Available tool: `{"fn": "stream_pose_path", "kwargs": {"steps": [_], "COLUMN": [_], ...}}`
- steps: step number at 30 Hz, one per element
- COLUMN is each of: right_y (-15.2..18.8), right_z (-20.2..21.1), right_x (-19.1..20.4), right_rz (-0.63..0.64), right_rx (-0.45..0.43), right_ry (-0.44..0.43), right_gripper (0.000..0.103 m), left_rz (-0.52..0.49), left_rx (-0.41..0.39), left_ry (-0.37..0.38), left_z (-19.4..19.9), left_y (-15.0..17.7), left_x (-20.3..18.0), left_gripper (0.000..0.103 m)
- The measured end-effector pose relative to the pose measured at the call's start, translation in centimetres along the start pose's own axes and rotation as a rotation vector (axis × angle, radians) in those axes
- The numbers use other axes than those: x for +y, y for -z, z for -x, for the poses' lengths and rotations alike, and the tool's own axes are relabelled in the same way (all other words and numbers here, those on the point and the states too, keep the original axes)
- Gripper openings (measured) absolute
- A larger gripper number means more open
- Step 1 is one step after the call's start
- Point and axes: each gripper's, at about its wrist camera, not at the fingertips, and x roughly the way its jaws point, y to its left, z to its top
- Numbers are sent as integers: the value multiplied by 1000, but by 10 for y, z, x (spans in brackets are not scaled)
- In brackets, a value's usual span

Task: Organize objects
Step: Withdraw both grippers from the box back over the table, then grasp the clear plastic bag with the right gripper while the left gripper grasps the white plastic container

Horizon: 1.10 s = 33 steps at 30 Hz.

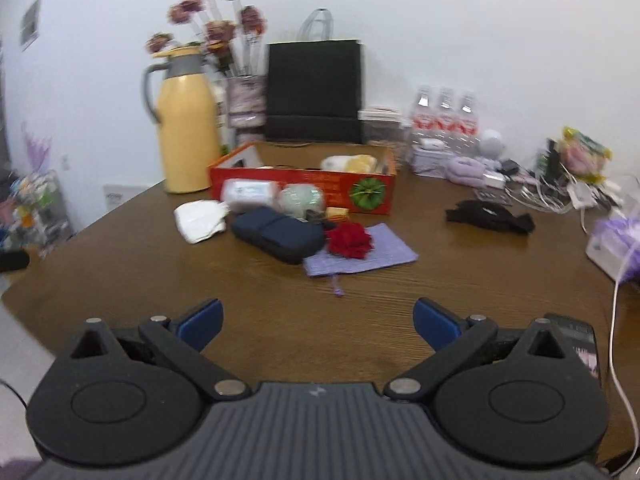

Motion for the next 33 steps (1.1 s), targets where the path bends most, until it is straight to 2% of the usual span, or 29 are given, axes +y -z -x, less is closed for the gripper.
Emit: {"fn": "stream_pose_path", "kwargs": {"steps": [6,12,16,19,22,25,26,28,29,30,31,32,33], "right_y": [1,-16,-41,-68,-96,-113,-115,-114,-110,-105,-101,-99,-98], "right_z": [-28,-68,-109,-146,-189,-234,-252,-281,-293,-301,-303,-300,-297], "right_x": [-4,-5,-4,0,0,-5,-8,-11,-11,-12,-15,-16,-15], "right_rz": [-18,-12,-13,2,-24,-87,-118,-156,-178,-203,-233,-251,-248], "right_rx": [38,47,16,-15,-34,16,39,96,125,138,132,131,121], "right_ry": [11,19,-10,-36,-63,-91,-117,-143,-140,-143,-165,-179,-177], "right_gripper": [103,103,103,103,103,98,93,74,48,31,31,26,22], "left_rz": [14,7,26,-12,-54,-123,-137,-149,-133,-100,-82,-95,-125], "left_rx": [47,6,44,59,70,48,49,69,82,93,89,82,63], "left_ry": [38,98,160,239,248,235,234,238,255,284,295,282,260], "left_z": [-52,-106,-169,-218,-264,-297,-306,-322,-327,-330,-329,-327,-321], "left_y": [-4,-31,-58,-79,-94,-100,-100,-99,-99,-99,-99,-98,-98], "left_x": [-9,-13,-22,-38,-58,-76,-80,-85,-85,-83,-81,-83,-86], "left_gripper": [103,103,103,103,103,103,103,97,96,86,79,77,46]}}
